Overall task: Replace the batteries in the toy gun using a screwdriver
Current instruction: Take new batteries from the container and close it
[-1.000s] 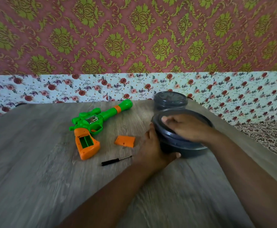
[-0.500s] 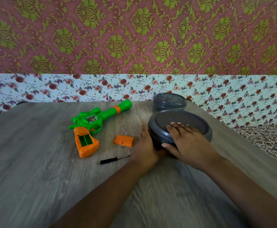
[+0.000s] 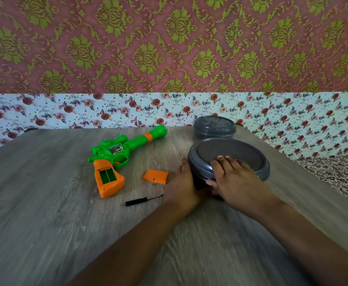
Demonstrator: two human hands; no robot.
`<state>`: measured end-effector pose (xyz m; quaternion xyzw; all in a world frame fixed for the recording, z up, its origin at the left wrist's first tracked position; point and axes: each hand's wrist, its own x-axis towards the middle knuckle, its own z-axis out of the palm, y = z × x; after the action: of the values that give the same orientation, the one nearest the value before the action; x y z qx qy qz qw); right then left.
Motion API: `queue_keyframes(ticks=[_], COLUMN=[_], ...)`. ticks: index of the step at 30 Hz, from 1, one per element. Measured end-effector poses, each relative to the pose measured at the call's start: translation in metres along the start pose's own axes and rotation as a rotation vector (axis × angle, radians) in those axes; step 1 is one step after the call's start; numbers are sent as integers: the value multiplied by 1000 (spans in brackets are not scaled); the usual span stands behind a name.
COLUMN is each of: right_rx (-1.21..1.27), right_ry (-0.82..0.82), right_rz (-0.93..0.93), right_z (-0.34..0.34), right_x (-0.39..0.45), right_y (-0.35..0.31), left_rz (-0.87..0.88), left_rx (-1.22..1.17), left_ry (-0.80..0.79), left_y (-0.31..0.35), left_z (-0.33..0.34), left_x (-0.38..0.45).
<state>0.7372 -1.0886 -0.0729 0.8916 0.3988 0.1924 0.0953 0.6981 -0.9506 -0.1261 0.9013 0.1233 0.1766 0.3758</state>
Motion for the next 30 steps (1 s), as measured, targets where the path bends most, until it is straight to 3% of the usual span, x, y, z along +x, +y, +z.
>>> queue_keyframes(ticks=[7, 11, 14, 22, 26, 28, 30], right_rx=[36, 178, 193, 316, 291, 153, 201], right_ry=[85, 145, 226, 107, 38, 114, 209], right_rz=[-12, -16, 73, 350, 352, 329, 241], right_z=[-22, -26, -18, 1, -1, -9, -24], right_x=[12, 6, 0, -2, -3, -2, 8], right_y=[10, 23, 43, 83, 85, 80, 62], left_rz=[0, 43, 52, 27, 26, 16, 5], left_rx=[-64, -67, -51, -21, -20, -15, -53], left_ry=[-32, -14, -30, -38, -39, -56, -70], left_y=[-2, -3, -5, -3, -4, -4, -3], left_z=[-1, 0, 0, 0, 0, -1, -2], left_x=[3, 2, 4, 4, 4, 5, 5])
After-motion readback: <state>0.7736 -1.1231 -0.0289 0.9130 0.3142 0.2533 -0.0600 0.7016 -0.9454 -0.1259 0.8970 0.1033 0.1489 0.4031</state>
